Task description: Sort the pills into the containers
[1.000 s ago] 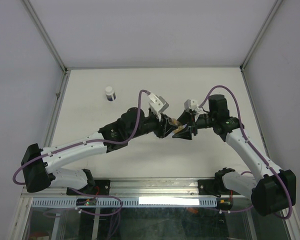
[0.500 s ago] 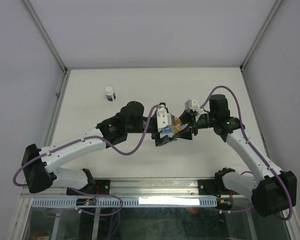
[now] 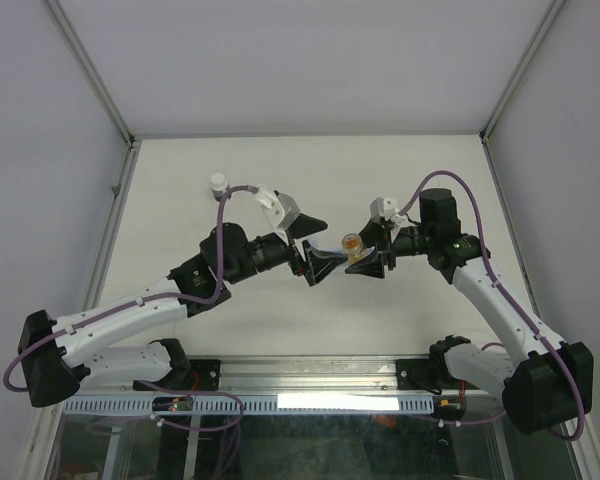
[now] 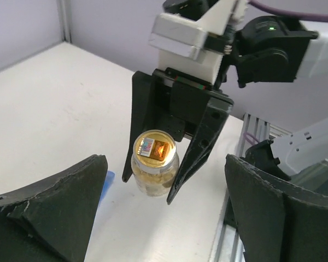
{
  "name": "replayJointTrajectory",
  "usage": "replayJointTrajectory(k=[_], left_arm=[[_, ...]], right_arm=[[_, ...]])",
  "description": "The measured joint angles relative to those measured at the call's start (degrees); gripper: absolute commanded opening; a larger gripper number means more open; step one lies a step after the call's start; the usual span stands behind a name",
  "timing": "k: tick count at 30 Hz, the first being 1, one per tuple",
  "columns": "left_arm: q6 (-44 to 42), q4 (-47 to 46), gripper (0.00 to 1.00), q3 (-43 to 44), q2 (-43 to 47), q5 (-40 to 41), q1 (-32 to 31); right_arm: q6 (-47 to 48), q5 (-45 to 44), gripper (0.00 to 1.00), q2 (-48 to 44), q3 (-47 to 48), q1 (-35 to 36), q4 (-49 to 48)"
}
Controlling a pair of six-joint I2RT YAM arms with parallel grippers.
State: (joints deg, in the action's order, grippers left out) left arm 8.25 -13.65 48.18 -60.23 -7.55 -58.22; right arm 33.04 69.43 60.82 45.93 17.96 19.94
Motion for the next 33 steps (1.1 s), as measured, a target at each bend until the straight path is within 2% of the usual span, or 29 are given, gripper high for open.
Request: replayJointTrajectory(k=[8,11,20,26,30,33], left_arm=[[7.89,6.43,0.85,6.36,-8.11,9.11,-2.36],[8.70,7.74,0.79,7.67,-9.38,10.56,-2.86],[8.90,9.70,0.63,10.36,-13.03,11.93,-2.99],[8.90,10.78,0.58,11.13,-13.64,11.93,-3.34],[8.79,11.17,0.47,11.47,-13.92,11.34,-3.34],[8.48,11.37,0.46,12.13,-14.71,10.45,-3.37]], right_arm=[[0.00,-0.04,0.00,0.00,0.00,0.00,-0.02],[0.00,-0.04,0.00,0.00,0.02,0.00,-0.02],[0.00,-0.07,0.00,0.00,0.00,0.00,-0.02],[0.00,-0.07,0.00,0.00,0.00,0.00,-0.02],[-0.04,-0.26,0.00,0.00,0.00,0.00,-0.02],[-0.04,-0.42,0.00,0.00,0.00,-0.04,0.00]])
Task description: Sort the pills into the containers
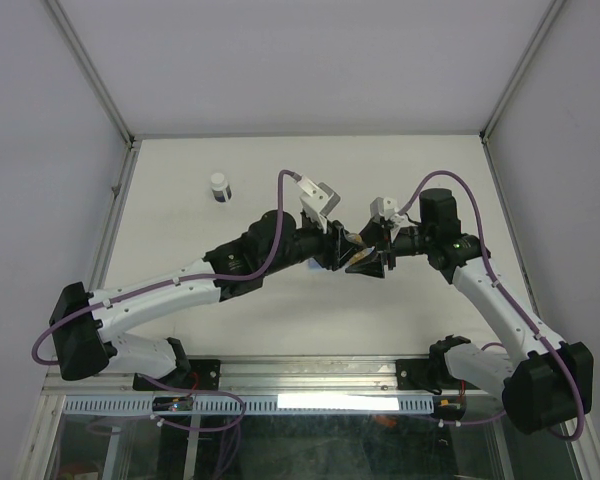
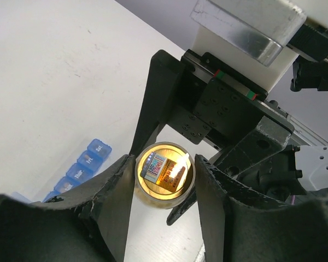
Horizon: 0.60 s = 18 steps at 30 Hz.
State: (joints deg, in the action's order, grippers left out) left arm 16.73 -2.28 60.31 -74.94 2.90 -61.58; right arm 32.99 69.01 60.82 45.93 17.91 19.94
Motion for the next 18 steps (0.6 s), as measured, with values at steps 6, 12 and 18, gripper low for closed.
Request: replayJointTrajectory(k=[6,12,18], left_arm=[[-0.79,0.85,0.47,0.76,-0.57,-0.42,0.00],[-1.44,1.20,0.48,1.11,-0.81,-0.48,0.00],[-2.84,1.97,0.29,1.38,-0.81,-1.25,0.02]], right_arm=[[-0.02,-0.44,0.00,0.00,0.00,-0.04,0.02],[-0.07,-0.46,0.00,0.00,0.00,-0.04,0.00],[-0.11,-0.50,0.00,0.00,0.02,-0.04,0.02]])
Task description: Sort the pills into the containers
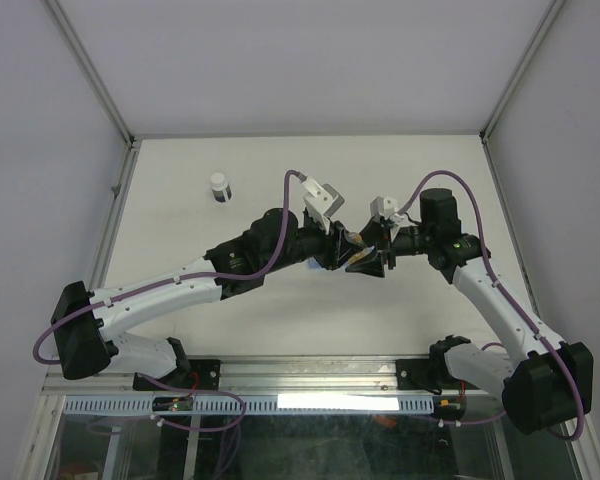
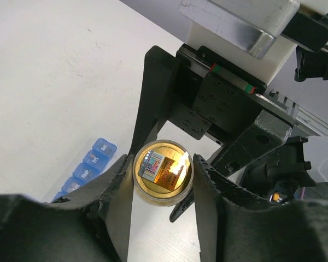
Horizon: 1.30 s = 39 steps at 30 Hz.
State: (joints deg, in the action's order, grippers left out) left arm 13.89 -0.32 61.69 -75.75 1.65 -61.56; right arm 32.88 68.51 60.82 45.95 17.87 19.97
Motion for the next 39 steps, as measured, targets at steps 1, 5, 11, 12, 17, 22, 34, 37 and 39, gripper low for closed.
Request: replayJointTrajectory(k=[1,5,11,12,17,22,34,37,39], left_arm=[[-0.28,0.00,0.21,0.00,0.00,-0.20,0.00],[-1.36,0.07,0.00,0.09,-0.02,-0.33,0.00],[-2.16,0.02,0.00,0.11,-0.02,-0.39,0.00],[-2.29,0.02,0.00,0.11,-0.02,-0.42,0.00],[-2.80,0.00,0.00,0.11,-0.02,-0.57,-0.02],[-4.17,1.79,0.00,0.11,-0.02,-0.55,0.02],[-4.79,2.38,0.00,-1.27,0.11,0.48,0.37],[-4.72,2.47,0.00,-3.63,0.79,0.94,1.81],[-4.70,2.56,0.00,-5.38,1.55,1.18,3.28]], right_arm=[[-0.02,-0.17,0.00,0.00,-0.02,0.00,0.00],[0.04,-0.35,0.00,0.02,0.00,-0.02,-0.17],[0.04,-0.39,0.37,0.02,-0.02,-0.04,-0.44],[0.07,-0.39,0.44,0.02,-0.02,-0.04,-0.46],[-0.04,-0.37,0.69,0.02,-0.02,-0.04,-0.50],[-0.55,-0.17,0.80,0.02,-0.02,-0.04,-0.87],[-1.07,-0.15,0.99,0.02,-0.02,-0.07,-0.87],[-1.05,-0.15,0.99,0.00,-0.02,-0.26,-0.87],[-1.07,-0.17,0.99,0.00,-0.02,-0.48,-0.87]])
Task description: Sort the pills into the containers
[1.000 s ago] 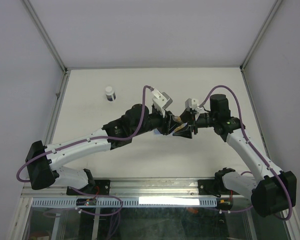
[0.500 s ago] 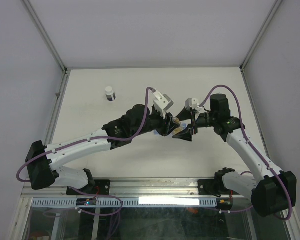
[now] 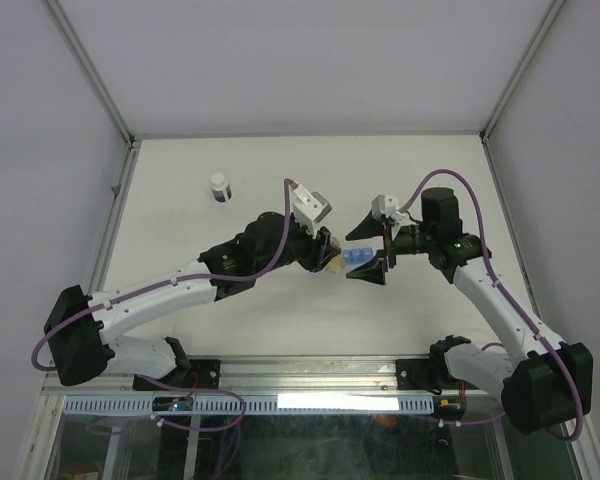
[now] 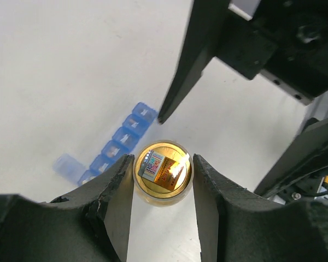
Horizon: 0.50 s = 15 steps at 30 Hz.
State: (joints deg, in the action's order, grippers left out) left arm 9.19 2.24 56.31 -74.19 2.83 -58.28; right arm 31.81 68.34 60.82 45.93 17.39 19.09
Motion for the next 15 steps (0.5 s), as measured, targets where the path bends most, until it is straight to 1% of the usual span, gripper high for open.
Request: replayJointTrajectory(k=[5,9,12,15], left_arm=[[0.24,0.33,0.00,-3.63,2.54,0.24,4.76],[0.31,-0.35,0.00,-6.01,3.17,2.25,10.58],[0.44,-2.05,0.00,-7.10,1.99,4.57,16.28],[0.63,-6.01,0.00,-6.99,-1.77,6.10,22.88]], right_arm=[[-0.37,-0.15,0.99,0.00,0.00,-0.76,-0.26],[-0.72,-0.20,0.99,0.00,0.00,-1.14,-1.07],[-0.94,-0.20,0.99,0.00,0.00,-1.31,-1.46],[-1.31,-0.22,0.99,0.00,0.00,-1.46,-1.95]])
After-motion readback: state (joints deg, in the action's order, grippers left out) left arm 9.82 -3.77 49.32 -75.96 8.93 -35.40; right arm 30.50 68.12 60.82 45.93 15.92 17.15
